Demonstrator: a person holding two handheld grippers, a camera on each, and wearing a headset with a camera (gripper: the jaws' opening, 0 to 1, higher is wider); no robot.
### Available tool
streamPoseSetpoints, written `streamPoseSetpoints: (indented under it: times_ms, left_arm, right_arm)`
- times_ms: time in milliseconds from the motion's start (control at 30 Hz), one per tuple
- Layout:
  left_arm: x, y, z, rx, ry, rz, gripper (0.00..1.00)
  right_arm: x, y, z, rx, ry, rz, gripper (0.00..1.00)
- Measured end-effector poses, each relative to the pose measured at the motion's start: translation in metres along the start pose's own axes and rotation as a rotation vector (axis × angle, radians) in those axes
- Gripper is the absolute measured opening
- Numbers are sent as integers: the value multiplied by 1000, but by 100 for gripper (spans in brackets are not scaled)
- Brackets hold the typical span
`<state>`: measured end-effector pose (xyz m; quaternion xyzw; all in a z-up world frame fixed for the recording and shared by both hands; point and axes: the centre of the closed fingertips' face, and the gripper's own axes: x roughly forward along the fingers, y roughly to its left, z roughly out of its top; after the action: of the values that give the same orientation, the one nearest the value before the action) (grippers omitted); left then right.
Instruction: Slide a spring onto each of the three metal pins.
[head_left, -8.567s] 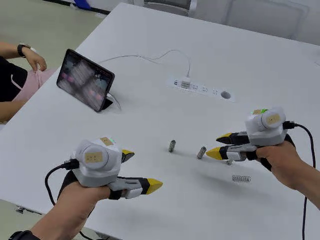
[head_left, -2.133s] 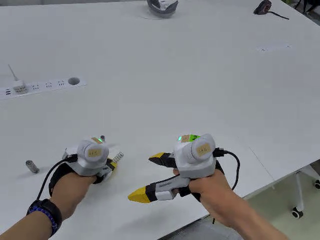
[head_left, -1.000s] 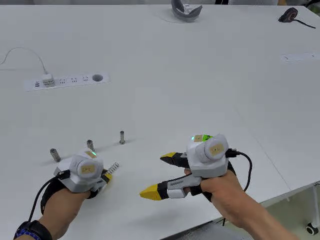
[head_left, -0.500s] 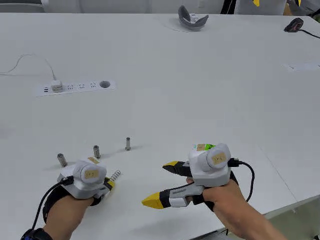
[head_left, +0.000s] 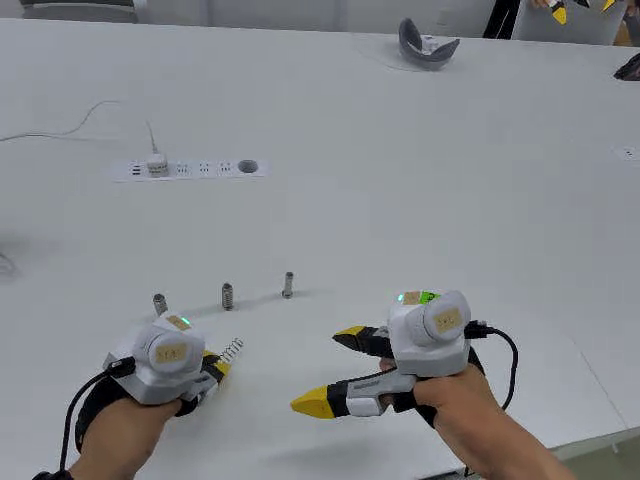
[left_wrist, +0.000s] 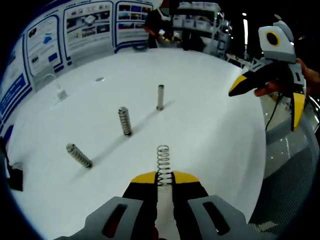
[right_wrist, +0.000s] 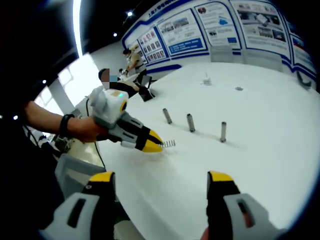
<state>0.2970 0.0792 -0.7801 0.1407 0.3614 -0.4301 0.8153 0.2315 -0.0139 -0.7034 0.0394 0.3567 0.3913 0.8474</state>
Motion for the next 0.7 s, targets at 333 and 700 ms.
streamPoseSetpoints:
  times_ms: [333, 700]
  left_arm:
    - [-39, 10, 1, -14, -47, 32, 10]
    - [-67, 19, 6, -13, -88, 49, 10]
  right_arm:
    - [13, 7, 10, -3, -2, 44, 75]
    - [30, 19, 28, -31, -8, 104, 70]
